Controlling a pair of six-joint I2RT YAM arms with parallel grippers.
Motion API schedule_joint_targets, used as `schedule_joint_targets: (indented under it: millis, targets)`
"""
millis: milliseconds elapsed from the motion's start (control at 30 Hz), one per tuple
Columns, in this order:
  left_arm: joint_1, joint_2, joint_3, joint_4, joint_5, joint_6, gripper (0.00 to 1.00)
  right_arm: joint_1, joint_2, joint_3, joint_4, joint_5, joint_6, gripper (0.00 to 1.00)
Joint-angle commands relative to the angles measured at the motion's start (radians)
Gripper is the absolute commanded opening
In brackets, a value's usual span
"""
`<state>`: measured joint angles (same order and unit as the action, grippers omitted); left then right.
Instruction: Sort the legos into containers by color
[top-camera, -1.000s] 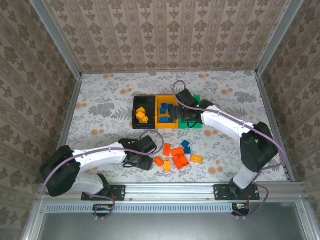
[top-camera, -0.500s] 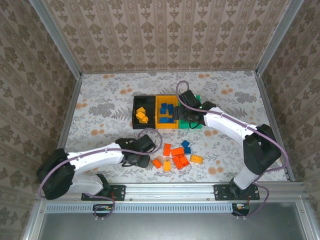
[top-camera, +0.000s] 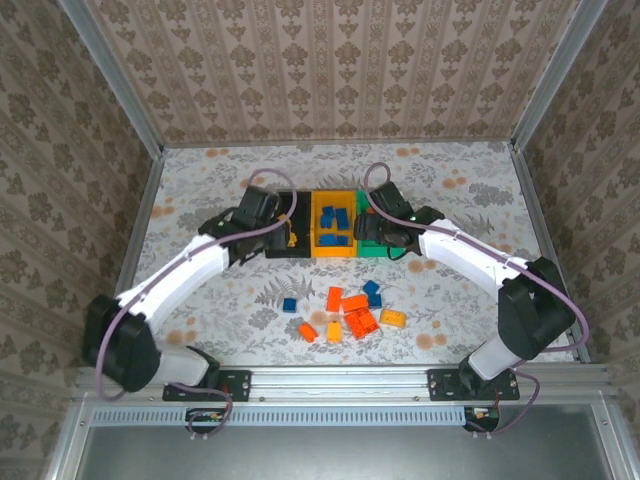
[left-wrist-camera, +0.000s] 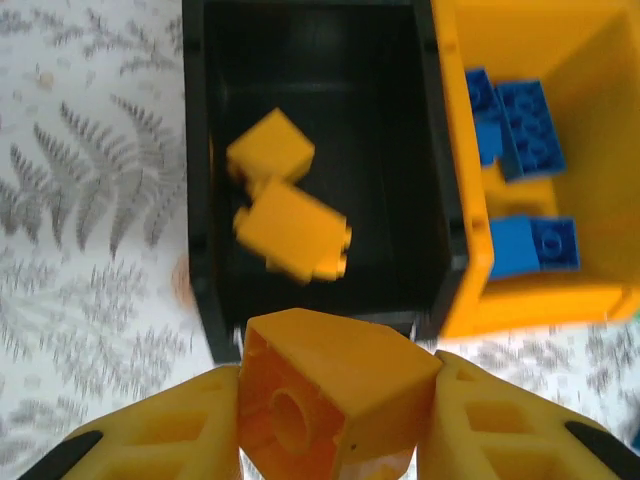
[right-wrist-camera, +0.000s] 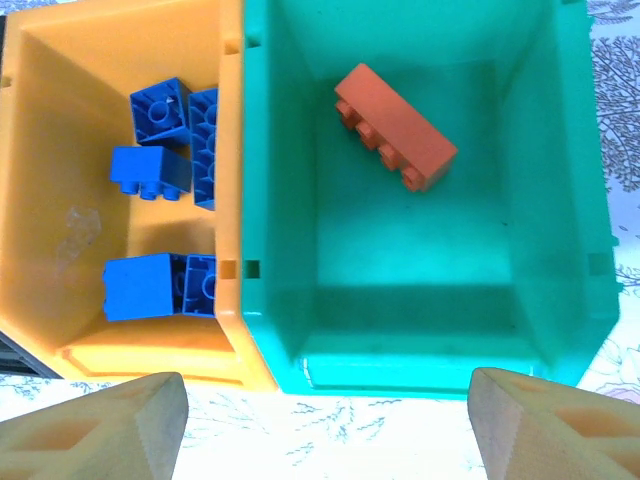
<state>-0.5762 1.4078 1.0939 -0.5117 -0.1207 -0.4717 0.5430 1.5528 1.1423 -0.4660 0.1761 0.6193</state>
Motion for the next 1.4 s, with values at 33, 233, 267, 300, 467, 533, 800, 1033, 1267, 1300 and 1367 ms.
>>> schedule_joint_targets:
  millis: [33,233,267,300,467,533,800,1033,1267,1300,1367]
  targets:
    - [0.040,0.180,0.123,0.071,0.025,0.068,0.34,-0.009,-0.045,-0.027,0.006,-0.003,0.020,0.76]
    - [0.053,0.360,0.240,0.085,0.031,0.071,0.39,-0.017,-0.078,-0.047,0.003,-0.001,0.020,0.76]
    - [0.053,0.379,0.256,0.088,0.032,0.070,0.42,-0.017,-0.082,-0.050,0.004,-0.002,0.020,0.76]
    - [0.053,0.392,0.270,0.086,0.037,0.069,0.46,-0.018,-0.086,-0.052,0.003,-0.004,0.020,0.76]
    - [0.050,0.409,0.310,0.091,0.060,0.056,0.72,-0.020,-0.104,-0.062,-0.006,-0.010,0.019,0.77]
    - [0.047,0.392,0.317,0.092,0.065,0.050,0.78,-0.020,-0.111,-0.070,-0.009,-0.010,0.019,0.77]
    - [0.002,0.210,0.263,0.128,0.137,0.010,0.99,-0.018,-0.141,-0.116,-0.038,-0.052,0.011,0.78]
    - [-0.105,-0.047,0.065,0.173,0.111,-0.020,1.00,0.007,-0.154,-0.218,-0.059,-0.125,0.016,0.78]
    - [-0.175,-0.260,-0.195,0.177,0.036,-0.085,1.00,0.078,-0.101,-0.278,-0.053,-0.184,0.003,0.71]
    - [-0.176,-0.281,-0.221,0.176,0.032,-0.093,1.00,0.088,-0.092,-0.279,-0.055,-0.184,0.006,0.70]
    - [-0.175,-0.314,-0.266,0.157,0.020,-0.111,1.00,0.107,-0.079,-0.286,-0.054,-0.185,0.007,0.70]
